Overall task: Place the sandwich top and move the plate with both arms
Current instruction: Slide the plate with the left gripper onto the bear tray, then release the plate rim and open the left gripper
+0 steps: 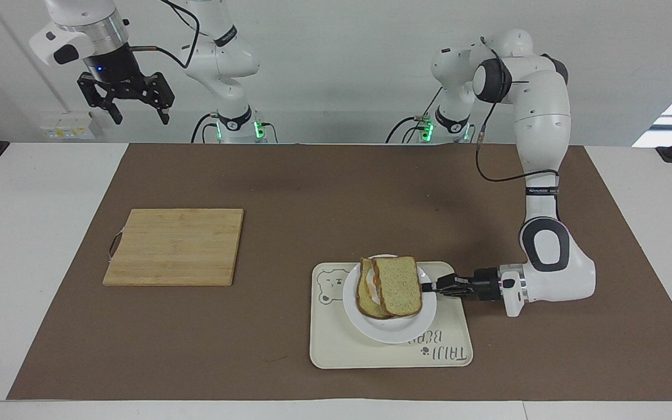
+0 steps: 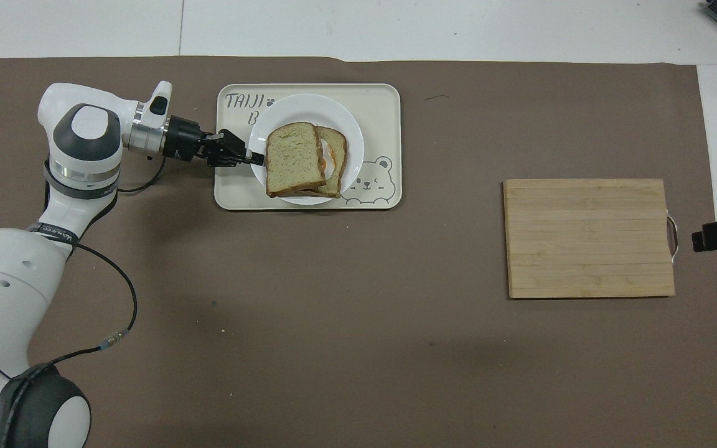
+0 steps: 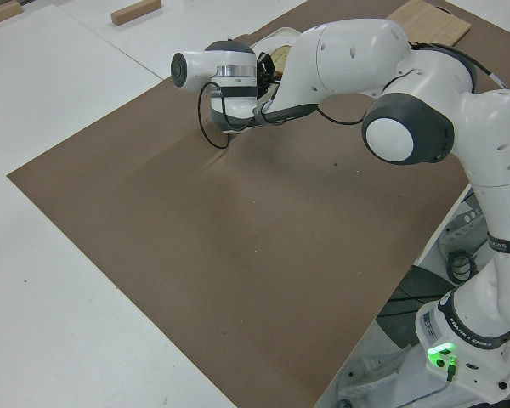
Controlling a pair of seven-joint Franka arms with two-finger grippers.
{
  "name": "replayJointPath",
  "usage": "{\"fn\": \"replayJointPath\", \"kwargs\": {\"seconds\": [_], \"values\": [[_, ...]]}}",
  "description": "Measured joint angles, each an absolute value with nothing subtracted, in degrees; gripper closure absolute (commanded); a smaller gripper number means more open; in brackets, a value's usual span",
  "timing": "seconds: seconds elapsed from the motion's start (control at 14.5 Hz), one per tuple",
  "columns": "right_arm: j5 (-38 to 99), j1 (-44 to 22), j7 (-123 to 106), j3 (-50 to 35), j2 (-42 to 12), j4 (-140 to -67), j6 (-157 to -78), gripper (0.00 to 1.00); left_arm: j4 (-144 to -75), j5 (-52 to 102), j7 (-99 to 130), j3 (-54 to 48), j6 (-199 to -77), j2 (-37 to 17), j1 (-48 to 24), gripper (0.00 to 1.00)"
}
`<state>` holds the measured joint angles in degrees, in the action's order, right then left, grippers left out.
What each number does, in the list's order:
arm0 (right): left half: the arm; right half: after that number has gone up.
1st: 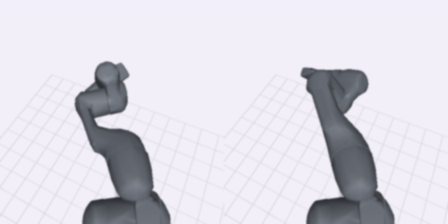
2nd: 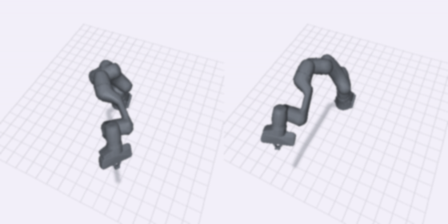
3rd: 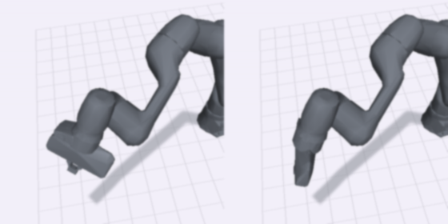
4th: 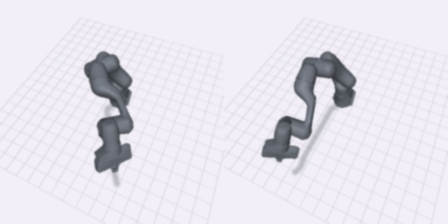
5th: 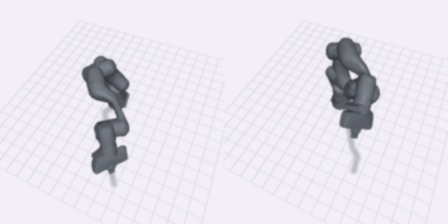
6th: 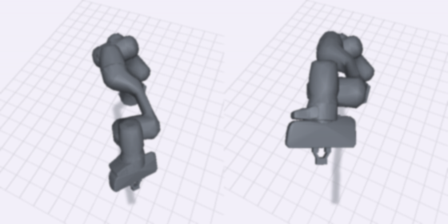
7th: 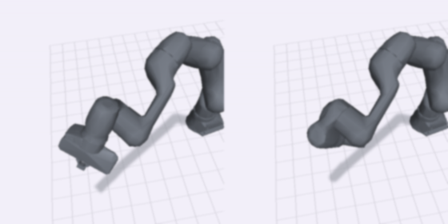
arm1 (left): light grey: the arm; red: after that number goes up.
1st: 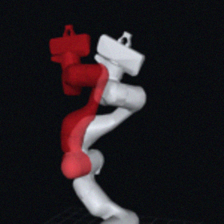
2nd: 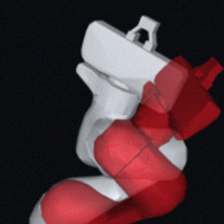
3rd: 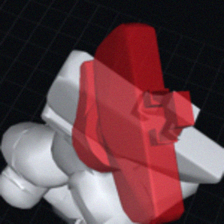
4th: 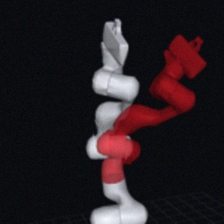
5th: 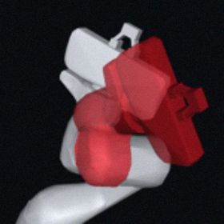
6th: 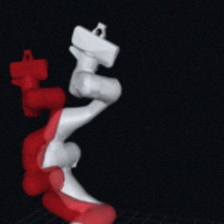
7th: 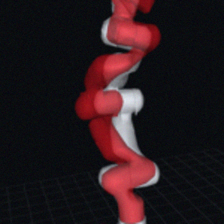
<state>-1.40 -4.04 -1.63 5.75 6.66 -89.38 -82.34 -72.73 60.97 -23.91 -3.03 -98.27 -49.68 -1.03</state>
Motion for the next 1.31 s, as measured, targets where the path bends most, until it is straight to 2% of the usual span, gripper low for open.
{"fn": "replayJointPath", "kwargs": {"seconds": [0.9,0.97,1.04,1.1,1.17,1.31], "values": [[-1.4,-4.0,-1.6,5.8,6.7,-89.4,-82.3,0.0,-72.4,59.7,-25.1,-3.0,-99.2,-50.1,-0.7,1.0],[-1.4,-4.0,-1.6,5.8,6.7,-89.4,-82.3,0.0,-72.4,59.4,-25.1,-3.0,-99.2,-50.2,-0.7,0.63],[-1.4,-4.0,-1.6,5.8,6.7,-89.4,-82.3,0.0,-72.4,59.2,-25.1,-3.0,-99.2,-50.2,-0.7,0.22],[-1.4,-4.0,-1.6,5.8,6.7,-89.4,-82.3,0.0,-72.4,59.1,-25.1,-3.1,-99.2,-50.2,-0.7,0.06],[-1.4,-4.0,-1.6,5.8,6.7,-89.4,-82.3,0.0,-72.4,59.0,-25.1,-3.1,-99.2,-50.2,-0.7,0.0],[-1.4,-4.0,-1.6,5.8,6.7,-89.4,-82.3,0.0,-72.2,59.0,-25.1,-3.2,-99.2,-50.0,-0.7,0.0]]}}
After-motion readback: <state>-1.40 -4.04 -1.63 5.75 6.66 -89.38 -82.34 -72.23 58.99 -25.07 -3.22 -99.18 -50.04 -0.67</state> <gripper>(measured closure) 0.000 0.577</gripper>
